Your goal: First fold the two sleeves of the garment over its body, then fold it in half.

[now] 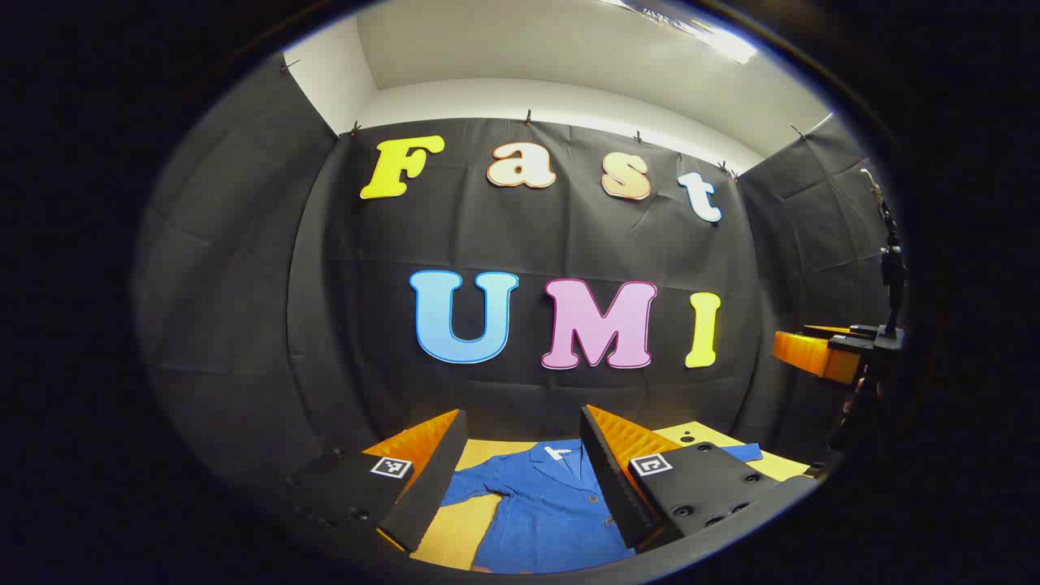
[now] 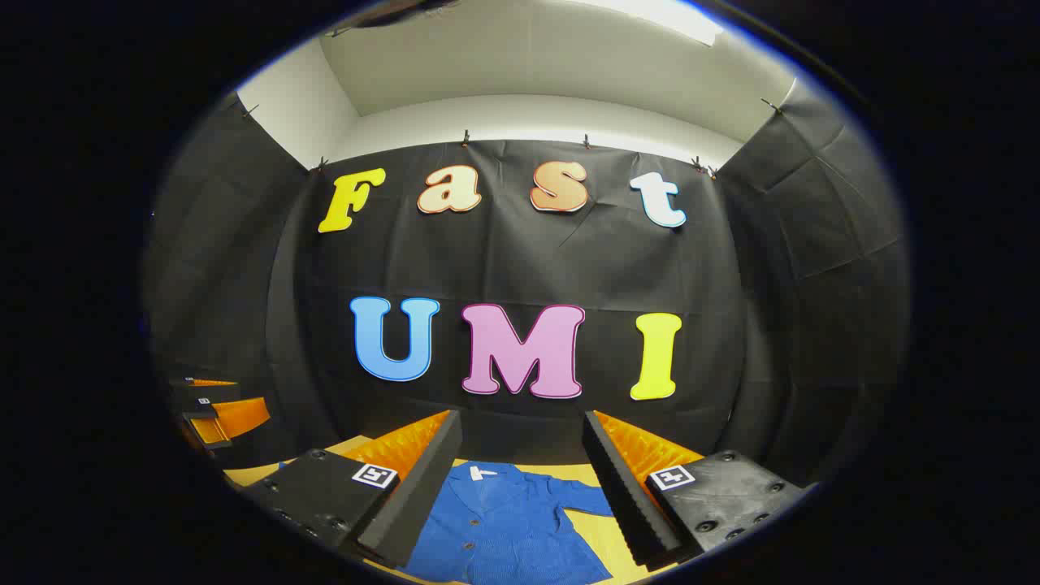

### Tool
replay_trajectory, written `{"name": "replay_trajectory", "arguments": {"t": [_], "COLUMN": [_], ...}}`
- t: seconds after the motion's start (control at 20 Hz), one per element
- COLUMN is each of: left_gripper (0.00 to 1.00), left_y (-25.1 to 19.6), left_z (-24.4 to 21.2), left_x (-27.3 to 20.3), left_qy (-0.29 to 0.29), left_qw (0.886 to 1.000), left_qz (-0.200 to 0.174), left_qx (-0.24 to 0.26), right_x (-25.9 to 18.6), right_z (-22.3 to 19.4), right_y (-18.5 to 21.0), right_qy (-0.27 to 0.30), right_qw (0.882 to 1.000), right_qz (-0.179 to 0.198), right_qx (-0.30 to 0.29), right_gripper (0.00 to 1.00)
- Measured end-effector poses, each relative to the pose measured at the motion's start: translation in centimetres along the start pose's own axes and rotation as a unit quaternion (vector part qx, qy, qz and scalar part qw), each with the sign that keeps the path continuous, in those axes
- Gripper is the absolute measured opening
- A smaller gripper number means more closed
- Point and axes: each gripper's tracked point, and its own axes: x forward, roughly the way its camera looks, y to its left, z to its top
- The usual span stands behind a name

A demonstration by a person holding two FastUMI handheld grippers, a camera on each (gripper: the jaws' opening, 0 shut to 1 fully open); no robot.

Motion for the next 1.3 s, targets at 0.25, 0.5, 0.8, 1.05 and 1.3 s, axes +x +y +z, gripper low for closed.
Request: {"name": "replay_trajectory", "arguments": {"t": [0.25, 0.5, 0.8, 1.05, 1.3], "left_gripper": [0.80, 0.80, 0.80, 0.80, 0.80], "left_y": [1.4, 2.5, 4.2, 4.4, 2.4], "left_z": [0.3, -1.3, -2.1, -1.9, -2.3], "left_x": [-1.8, -4.9, -7.1, -6.1, -2.5], "left_qy": [-0.008, 0.006, 0.016, 0.016, 0.024], "left_qw": [1.000, 1.000, 1.000, 0.999, 0.999], "left_qz": [-0.001, -0.007, 0.007, 0.027, 0.031], "left_qx": [0.001, -0.019, -0.026, -0.009, -0.003], "right_x": [-1.1, -3.5, -4.7, -2.7, 0.0], "right_z": [1.0, 2.0, 1.9, 0.9, -1.1], "right_y": [1.1, 1.7, 3.1, 2.8, 0.7], "right_qy": [-0.004, -0.009, -0.005, -0.003, 0.013], "right_qw": [1.000, 0.999, 1.000, 1.000, 1.000], "right_qz": [0.002, -0.014, -0.008, 0.001, 0.005], "right_qx": [-0.009, -0.029, -0.026, -0.017, -0.005], "right_gripper": [0.96, 0.96, 0.96, 0.96, 0.99]}}
